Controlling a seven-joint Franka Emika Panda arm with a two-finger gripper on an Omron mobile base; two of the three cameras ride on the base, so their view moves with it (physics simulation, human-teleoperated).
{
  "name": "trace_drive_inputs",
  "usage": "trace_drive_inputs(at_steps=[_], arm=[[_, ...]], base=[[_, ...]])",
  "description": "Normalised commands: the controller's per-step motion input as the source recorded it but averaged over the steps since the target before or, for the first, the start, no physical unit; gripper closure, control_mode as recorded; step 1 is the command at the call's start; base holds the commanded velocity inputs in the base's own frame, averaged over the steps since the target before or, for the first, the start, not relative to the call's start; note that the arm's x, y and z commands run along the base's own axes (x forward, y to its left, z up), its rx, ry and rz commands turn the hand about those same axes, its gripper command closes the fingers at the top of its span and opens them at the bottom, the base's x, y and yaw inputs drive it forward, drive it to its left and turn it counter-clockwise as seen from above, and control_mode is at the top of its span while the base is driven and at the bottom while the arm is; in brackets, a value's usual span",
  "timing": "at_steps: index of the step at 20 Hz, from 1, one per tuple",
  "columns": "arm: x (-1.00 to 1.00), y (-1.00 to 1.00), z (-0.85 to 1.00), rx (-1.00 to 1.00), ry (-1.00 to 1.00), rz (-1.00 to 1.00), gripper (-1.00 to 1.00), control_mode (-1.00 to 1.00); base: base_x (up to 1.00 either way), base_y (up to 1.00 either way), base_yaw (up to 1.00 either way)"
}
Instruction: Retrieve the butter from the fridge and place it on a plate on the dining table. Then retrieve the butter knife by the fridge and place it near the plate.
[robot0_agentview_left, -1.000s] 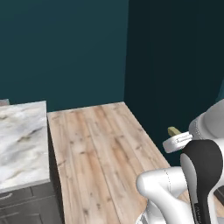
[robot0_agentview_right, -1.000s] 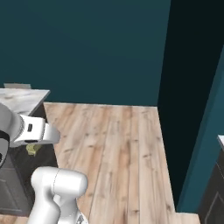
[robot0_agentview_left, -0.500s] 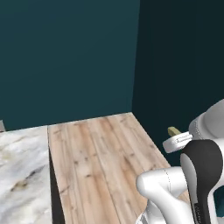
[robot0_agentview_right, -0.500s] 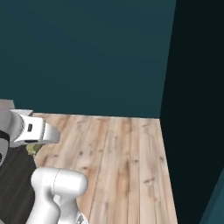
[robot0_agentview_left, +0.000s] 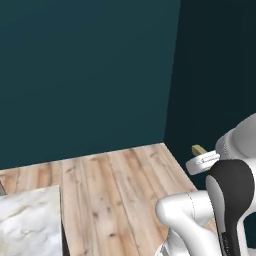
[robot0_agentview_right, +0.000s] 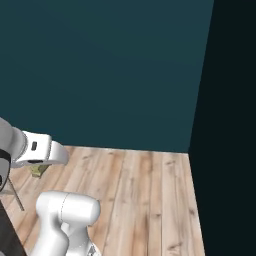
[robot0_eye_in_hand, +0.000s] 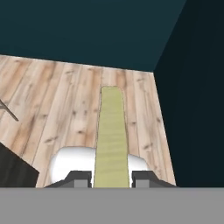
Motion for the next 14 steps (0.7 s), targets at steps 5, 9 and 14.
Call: trace_drive_inputs(at_steps=[5, 9, 14], arm=[[0.00, 0.00, 0.00, 0.00, 0.00, 0.00, 1.00, 1.00], [0.00, 0.00, 0.00, 0.00, 0.00, 0.00, 1.00, 1.00], [0.00, 0.00, 0.00, 0.00, 0.00, 0.00, 1.00, 1.00]], base=[[1.00, 0.37, 0.10], [1.00, 0.33, 0.14], [1.00, 0.29, 0.24]])
